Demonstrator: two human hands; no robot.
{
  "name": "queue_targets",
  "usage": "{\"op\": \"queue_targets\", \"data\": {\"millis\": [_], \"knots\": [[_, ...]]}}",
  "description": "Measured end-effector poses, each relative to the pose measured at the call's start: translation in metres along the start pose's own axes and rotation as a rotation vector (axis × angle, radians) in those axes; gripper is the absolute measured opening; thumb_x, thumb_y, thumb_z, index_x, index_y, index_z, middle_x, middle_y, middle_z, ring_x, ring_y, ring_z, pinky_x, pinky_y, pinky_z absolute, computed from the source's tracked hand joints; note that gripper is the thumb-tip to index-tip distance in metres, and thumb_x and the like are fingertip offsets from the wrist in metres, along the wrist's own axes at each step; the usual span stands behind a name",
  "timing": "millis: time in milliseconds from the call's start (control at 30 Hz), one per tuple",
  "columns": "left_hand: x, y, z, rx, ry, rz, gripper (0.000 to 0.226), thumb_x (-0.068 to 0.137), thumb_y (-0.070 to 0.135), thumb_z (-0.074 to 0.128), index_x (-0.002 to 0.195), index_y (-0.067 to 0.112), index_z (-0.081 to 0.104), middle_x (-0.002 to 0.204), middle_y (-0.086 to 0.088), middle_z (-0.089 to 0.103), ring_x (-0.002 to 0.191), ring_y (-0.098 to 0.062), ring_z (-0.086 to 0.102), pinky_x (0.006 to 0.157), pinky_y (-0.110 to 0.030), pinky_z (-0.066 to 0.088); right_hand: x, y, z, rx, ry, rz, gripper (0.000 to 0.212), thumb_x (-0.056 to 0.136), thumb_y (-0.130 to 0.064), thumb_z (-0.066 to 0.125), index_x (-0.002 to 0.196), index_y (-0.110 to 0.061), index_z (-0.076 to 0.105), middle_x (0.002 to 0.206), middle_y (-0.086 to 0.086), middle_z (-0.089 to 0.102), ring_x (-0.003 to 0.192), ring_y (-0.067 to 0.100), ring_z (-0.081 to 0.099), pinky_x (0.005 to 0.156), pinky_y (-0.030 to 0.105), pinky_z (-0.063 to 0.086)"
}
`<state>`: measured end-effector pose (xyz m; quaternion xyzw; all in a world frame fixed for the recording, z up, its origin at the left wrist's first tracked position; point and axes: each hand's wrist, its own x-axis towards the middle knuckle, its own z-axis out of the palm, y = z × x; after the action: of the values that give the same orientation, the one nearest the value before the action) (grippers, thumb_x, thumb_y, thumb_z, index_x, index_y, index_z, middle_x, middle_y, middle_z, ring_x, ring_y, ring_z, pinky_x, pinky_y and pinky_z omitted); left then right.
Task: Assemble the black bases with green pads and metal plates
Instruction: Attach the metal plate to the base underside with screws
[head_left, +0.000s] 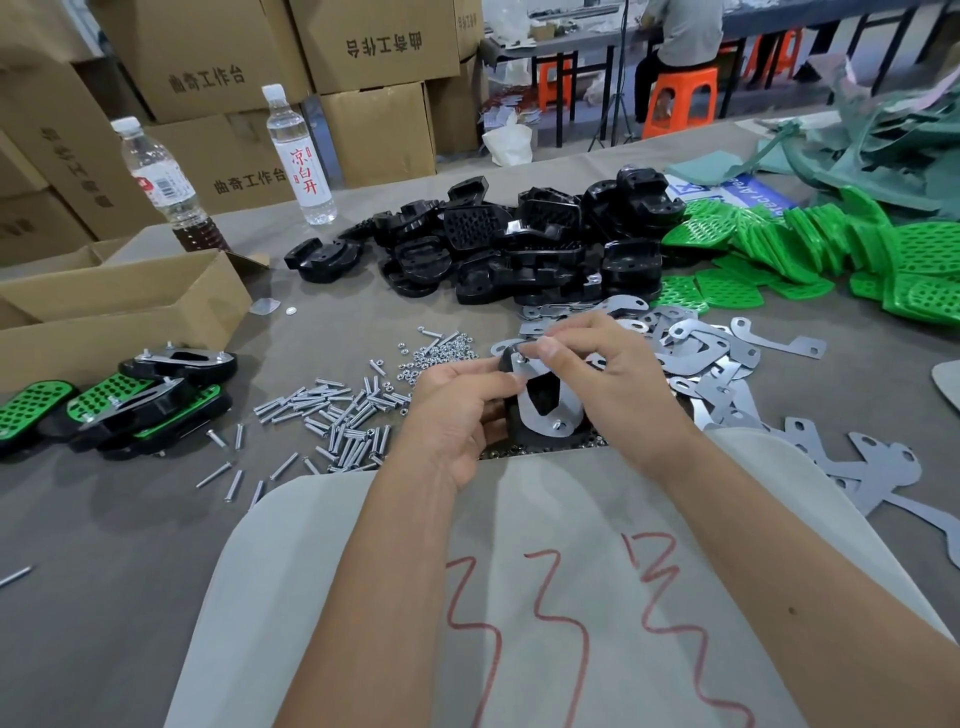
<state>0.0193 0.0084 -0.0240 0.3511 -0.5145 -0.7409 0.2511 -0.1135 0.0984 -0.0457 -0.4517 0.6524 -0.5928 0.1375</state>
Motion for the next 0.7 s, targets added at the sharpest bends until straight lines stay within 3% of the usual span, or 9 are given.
{"op": "queue_targets", "data": {"millis": [67,100,233,300,367,467,600,700], "knots": [[0.000,0.001,-0.001,-0.010,0.020,-0.007,0.021,0.090,-0.008,0.063,0.105,-0.002,0.076,0.088,-0.014,0.077,0.064,-0.020,0.072,0.055,-0.026,0.058,-0.001,-0.003,0.000,0.034,0.068,0.018,0.056,0.102,-0.039,0.064,0.061,-0.001,0.059,0.085,0.008,0.058,0.083,0.016,0.059,0.078,0.025,0.042],[-0.001,0.003,-0.001,-0.009,0.022,-0.010,0.023,0.089,-0.008,0.064,0.109,-0.004,0.075,0.089,-0.015,0.076,0.064,-0.021,0.071,0.055,-0.026,0.058,-0.001,-0.002,-0.002,0.030,0.100,0.015,0.059,0.103,-0.039,0.063,0.061,0.001,0.054,0.080,0.011,0.054,0.078,0.022,0.055,0.076,0.030,0.041],[-0.006,0.006,0.002,0.096,-0.022,-0.030,0.017,0.088,-0.006,0.067,0.104,-0.003,0.074,0.084,-0.016,0.072,0.059,-0.021,0.066,0.051,-0.025,0.055,0.000,-0.005,-0.002,-0.323,-0.021,-0.147,0.014,0.099,-0.025,0.067,0.088,-0.016,0.065,0.094,0.000,0.055,0.089,0.010,0.053,0.081,0.025,0.043],[-0.010,0.009,0.001,0.178,-0.008,-0.024,0.017,0.088,-0.002,0.070,0.105,-0.005,0.074,0.083,-0.016,0.071,0.057,-0.019,0.064,0.048,-0.022,0.051,0.002,-0.003,0.001,-0.418,-0.129,-0.196,0.005,0.101,-0.025,0.062,0.099,-0.021,0.063,0.102,0.000,0.050,0.093,0.017,0.052,0.084,0.035,0.048],[-0.011,0.012,-0.002,0.224,0.000,-0.008,0.022,0.089,0.003,0.073,0.108,-0.006,0.074,0.085,-0.016,0.072,0.061,-0.022,0.065,0.050,-0.023,0.053,0.003,-0.004,0.001,-0.499,-0.161,-0.217,0.008,0.104,-0.030,0.055,0.104,-0.023,0.059,0.104,-0.002,0.045,0.088,0.020,0.051,0.079,0.044,0.049],[-0.012,0.016,-0.007,0.249,0.005,0.034,0.019,0.088,0.007,0.076,0.104,-0.004,0.075,0.084,-0.017,0.073,0.068,-0.026,0.067,0.056,-0.029,0.058,0.003,-0.008,0.000,-0.533,-0.140,-0.275,0.013,0.105,-0.036,0.047,0.107,-0.024,0.054,0.104,-0.003,0.042,0.082,0.019,0.049,0.072,0.043,0.048],[-0.013,0.018,-0.008,0.289,0.020,0.057,0.011,0.088,0.007,0.075,0.093,-0.003,0.077,0.075,-0.015,0.069,0.057,-0.020,0.064,0.049,-0.025,0.053,0.001,-0.013,0.001,-0.552,-0.167,-0.264,0.021,0.104,-0.041,0.042,0.110,-0.022,0.049,0.107,-0.002,0.042,0.078,0.023,0.053,0.071,0.046,0.049],[-0.014,0.016,-0.009,0.328,0.018,0.102,0.009,0.089,0.006,0.073,0.089,-0.002,0.077,0.068,-0.010,0.066,0.053,-0.018,0.060,0.050,-0.024,0.052,0.001,-0.015,0.001,-0.610,-0.172,-0.294,0.025,0.107,-0.036,0.043,0.101,-0.015,0.056,0.103,0.002,0.042,0.079,0.025,0.048,0.069,0.049,0.049]]}}
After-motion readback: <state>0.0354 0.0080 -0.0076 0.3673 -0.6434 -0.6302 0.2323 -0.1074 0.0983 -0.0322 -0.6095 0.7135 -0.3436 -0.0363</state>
